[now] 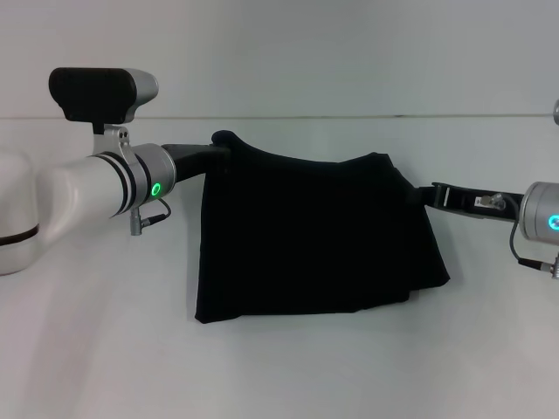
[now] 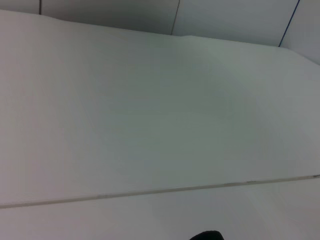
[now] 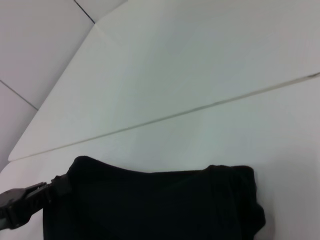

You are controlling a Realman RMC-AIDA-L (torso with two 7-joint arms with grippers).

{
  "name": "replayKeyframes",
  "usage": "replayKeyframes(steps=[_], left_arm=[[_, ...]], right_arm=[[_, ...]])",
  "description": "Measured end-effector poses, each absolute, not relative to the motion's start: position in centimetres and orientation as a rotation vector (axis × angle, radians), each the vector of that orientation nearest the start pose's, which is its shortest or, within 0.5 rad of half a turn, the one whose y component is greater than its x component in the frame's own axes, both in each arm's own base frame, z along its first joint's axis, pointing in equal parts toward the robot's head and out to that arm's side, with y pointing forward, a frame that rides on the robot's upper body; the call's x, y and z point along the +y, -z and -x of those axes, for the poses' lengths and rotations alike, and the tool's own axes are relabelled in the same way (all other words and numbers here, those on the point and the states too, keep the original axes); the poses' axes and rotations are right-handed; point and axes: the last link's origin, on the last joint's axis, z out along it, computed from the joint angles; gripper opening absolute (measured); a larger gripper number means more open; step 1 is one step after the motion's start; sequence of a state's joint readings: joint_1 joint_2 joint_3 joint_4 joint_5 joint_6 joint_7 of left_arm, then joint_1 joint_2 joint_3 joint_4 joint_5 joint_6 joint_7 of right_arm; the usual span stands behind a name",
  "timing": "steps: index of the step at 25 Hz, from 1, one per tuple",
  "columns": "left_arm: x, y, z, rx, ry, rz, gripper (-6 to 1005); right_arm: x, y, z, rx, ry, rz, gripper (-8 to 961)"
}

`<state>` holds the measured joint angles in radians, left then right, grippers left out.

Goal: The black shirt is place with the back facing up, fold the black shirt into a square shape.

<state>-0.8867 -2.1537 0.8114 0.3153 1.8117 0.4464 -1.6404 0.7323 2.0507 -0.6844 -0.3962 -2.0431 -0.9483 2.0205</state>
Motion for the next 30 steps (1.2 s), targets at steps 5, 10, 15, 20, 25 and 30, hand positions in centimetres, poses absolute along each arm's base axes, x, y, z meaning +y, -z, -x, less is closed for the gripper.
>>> replayKeyframes(steps=[5, 10, 15, 20, 25, 30], left_arm=[[45.4, 6.5, 23.1, -1.074, 0.4, 2.03, 32], [45.4, 6.5, 23.1, -1.073, 0.4, 2.03, 33], [45.4, 6.5, 23.1, -1.072, 0.399, 2.028, 33], [45.4, 6.4, 23.2, -1.071, 0.398, 2.025, 34], [45.5, 6.4, 23.1, -1.071, 0.397, 2.024, 35], [45.4, 6.5, 23.1, -1.064, 0.391, 2.03, 36]], right_arm=[[41.1, 2.8, -27.2, 1.511, -0.577, 2.12, 9], [40.8, 3.2, -27.5, 1.528, -0.568, 2.119, 10], [40.5, 2.8, -28.0, 1.525, -0.569, 2.112, 10], [40.5, 2.2, -28.4, 1.503, -0.564, 2.111, 151], [40.6, 1.0, -28.6, 1.491, -0.604, 2.096, 474], [40.4, -0.1, -29.0, 1.501, -0.672, 2.057, 689]])
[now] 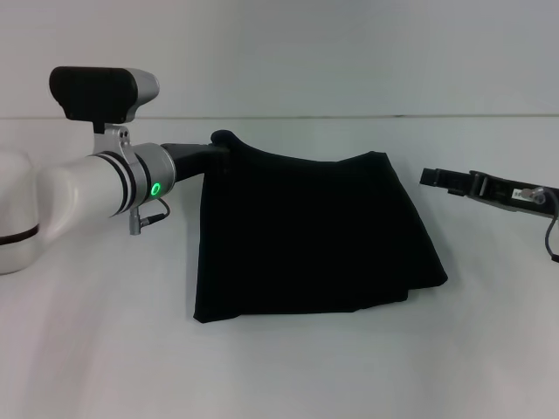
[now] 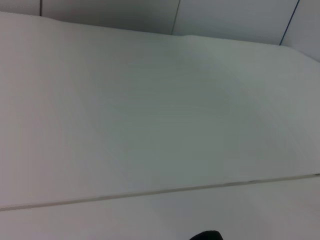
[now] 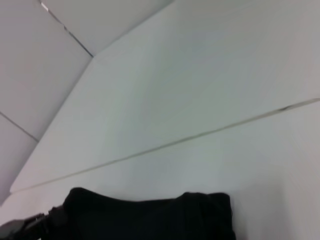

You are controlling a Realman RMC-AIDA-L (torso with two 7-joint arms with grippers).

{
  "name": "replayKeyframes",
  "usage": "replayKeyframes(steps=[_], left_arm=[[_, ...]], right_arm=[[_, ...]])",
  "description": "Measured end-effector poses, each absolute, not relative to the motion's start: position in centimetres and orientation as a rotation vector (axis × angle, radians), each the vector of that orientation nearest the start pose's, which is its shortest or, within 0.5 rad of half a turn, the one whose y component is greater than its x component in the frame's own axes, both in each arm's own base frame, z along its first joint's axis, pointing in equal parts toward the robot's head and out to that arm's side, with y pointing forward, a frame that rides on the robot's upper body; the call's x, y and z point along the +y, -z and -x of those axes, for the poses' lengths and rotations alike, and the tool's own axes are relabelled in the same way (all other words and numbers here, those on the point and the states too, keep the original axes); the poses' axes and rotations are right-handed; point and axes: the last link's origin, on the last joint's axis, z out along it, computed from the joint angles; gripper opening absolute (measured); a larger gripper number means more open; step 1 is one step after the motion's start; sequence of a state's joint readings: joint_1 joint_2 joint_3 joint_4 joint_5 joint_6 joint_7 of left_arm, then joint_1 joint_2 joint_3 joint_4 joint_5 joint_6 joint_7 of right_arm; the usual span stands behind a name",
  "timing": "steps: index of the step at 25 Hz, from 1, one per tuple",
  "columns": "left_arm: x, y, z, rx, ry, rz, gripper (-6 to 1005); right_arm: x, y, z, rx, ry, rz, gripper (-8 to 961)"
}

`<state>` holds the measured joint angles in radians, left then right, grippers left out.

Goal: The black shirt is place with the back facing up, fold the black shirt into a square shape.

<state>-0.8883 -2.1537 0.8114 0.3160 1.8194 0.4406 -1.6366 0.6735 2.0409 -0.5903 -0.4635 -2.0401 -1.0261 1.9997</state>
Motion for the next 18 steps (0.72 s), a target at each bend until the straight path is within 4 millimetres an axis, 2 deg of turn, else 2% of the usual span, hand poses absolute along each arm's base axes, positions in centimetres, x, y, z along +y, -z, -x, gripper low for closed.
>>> replayKeyframes(steps=[5, 18], left_arm=[[45.7, 6.3, 22.9, -1.047, 0.385, 2.037, 37], [47.1, 5.1, 21.5, -0.989, 0.394, 2.04, 39]], right_arm=[[40.1, -0.2, -29.2, 1.495, -0.707, 2.056, 735], [39.5, 1.1, -28.4, 1.499, -0.745, 2.086, 729]])
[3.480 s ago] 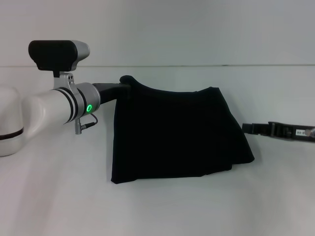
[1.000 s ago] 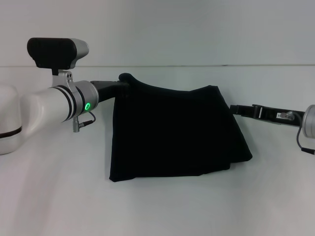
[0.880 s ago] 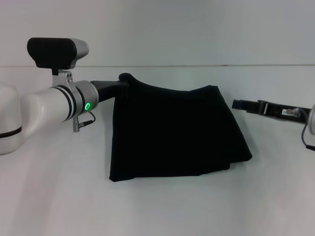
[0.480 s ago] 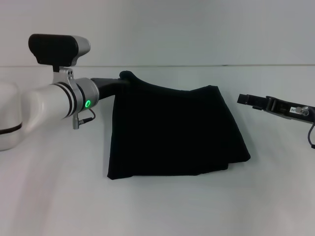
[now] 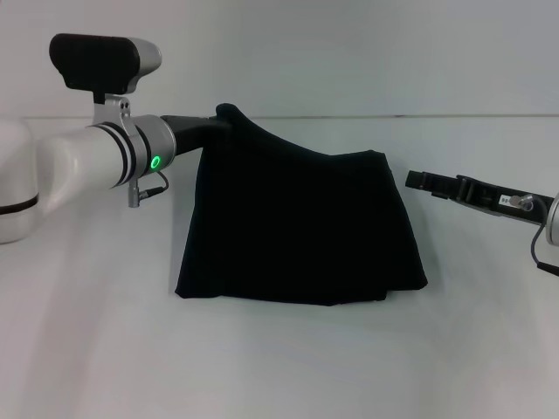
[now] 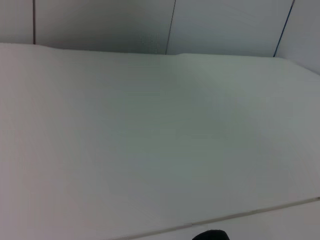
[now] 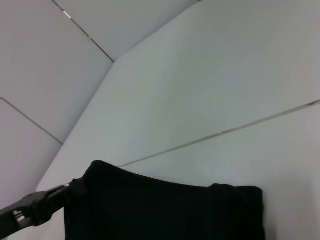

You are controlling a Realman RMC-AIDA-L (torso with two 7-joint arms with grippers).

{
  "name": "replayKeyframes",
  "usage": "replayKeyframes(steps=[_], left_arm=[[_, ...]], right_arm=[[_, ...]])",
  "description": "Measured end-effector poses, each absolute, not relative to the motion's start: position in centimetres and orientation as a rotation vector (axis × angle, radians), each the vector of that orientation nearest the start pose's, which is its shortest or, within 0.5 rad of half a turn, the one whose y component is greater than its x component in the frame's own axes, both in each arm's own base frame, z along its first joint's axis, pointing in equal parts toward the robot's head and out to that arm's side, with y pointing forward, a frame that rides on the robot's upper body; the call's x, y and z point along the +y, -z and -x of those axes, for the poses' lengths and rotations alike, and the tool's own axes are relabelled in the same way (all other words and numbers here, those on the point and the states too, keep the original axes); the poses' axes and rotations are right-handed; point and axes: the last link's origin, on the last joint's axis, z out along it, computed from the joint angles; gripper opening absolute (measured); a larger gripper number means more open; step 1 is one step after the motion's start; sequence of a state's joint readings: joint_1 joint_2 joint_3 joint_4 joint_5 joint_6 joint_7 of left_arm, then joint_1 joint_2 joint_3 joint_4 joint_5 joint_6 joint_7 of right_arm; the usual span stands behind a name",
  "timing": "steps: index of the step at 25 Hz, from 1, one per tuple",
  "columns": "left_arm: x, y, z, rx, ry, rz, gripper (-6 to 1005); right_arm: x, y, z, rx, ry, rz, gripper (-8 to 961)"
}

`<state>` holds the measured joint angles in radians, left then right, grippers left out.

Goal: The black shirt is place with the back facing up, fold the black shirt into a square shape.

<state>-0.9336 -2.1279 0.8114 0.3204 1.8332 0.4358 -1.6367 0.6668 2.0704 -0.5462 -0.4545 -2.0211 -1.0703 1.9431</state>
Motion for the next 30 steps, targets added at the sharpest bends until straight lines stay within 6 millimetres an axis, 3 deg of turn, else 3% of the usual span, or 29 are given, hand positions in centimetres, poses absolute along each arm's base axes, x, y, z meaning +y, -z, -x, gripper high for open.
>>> replayKeyframes(steps=[12, 15, 21, 30], left_arm=[[47.0, 4.3, 22.2, -0.947, 0.39, 2.02, 41], [47.1, 3.7, 22.5, -0.946, 0.396, 2.001, 217], [47.1, 1.7, 23.1, -0.918, 0.434, 1.954, 430], [44.9, 0.3, 23.4, -0.959, 0.603, 2.05, 646]], right_arm=[[39.5, 0.8, -28.5, 1.456, -0.739, 2.108, 728], [39.5, 0.6, -28.5, 1.432, -0.735, 2.119, 729], [39.7, -0.4, -28.4, 1.364, -0.779, 2.131, 743], [39.1, -1.8, -28.7, 1.279, -0.846, 2.153, 774]])
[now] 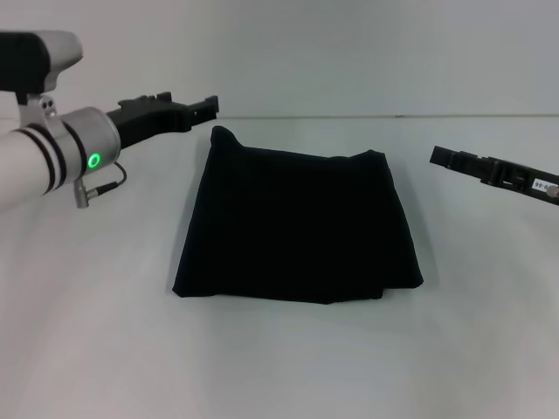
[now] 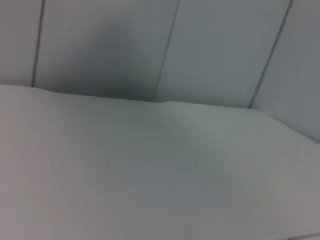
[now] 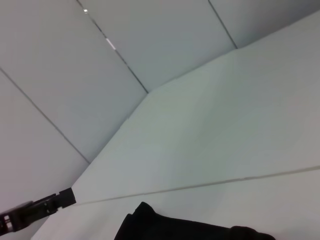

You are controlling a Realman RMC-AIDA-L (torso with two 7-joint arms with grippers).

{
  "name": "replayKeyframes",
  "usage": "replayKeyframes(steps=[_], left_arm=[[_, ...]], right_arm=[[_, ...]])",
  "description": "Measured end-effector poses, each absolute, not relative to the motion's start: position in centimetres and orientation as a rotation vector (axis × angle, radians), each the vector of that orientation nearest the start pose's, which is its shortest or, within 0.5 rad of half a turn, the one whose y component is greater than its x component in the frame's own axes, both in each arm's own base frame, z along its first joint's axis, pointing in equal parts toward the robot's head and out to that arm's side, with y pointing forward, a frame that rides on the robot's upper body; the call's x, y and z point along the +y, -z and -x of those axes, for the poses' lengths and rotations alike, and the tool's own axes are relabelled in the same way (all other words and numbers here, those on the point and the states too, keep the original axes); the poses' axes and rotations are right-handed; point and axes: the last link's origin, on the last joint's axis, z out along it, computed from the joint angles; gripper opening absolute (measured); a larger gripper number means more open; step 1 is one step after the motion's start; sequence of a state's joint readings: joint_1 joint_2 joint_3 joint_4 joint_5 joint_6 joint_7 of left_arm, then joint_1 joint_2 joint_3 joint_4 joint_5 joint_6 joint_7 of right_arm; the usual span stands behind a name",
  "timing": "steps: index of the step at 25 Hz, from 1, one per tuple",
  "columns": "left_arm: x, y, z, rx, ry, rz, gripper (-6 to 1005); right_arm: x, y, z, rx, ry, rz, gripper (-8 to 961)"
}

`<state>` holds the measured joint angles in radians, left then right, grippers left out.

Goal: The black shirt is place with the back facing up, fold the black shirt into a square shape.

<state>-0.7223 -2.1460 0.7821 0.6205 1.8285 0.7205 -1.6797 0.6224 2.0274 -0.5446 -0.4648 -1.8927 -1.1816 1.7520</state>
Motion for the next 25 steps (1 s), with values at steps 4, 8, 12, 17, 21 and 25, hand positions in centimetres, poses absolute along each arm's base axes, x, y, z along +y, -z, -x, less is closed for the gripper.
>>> replayKeyframes(steps=[4, 8, 12, 17, 21, 25], left_arm=[[43.5, 0.0, 23.5, -0.989, 0.704, 2.12, 783], [41.7, -0.1, 23.3, -0.982, 0.801, 2.228, 895], [39.9, 0.4, 22.8, -0.909, 0.845, 2.354, 894], [38.5, 1.4, 23.3, -0.882, 0.838, 2.408, 893], [37.7, 2.0, 23.6, -0.863, 0.808, 2.459, 893], [37.2, 2.6, 23.8, -0.843, 0.764, 2.5, 895]], right_arm=[[38.7, -1.7, -28.5, 1.215, -0.845, 2.194, 788], [38.4, -1.0, -28.1, 1.128, -0.834, 2.239, 802], [38.1, 0.3, -27.3, 1.011, -0.848, 2.267, 929], [37.9, 1.1, -26.7, 0.938, -0.868, 2.287, 927], [38.0, 1.2, -26.5, 0.923, -0.858, 2.305, 925], [37.9, 1.6, -26.3, 0.904, -0.83, 2.345, 922]])
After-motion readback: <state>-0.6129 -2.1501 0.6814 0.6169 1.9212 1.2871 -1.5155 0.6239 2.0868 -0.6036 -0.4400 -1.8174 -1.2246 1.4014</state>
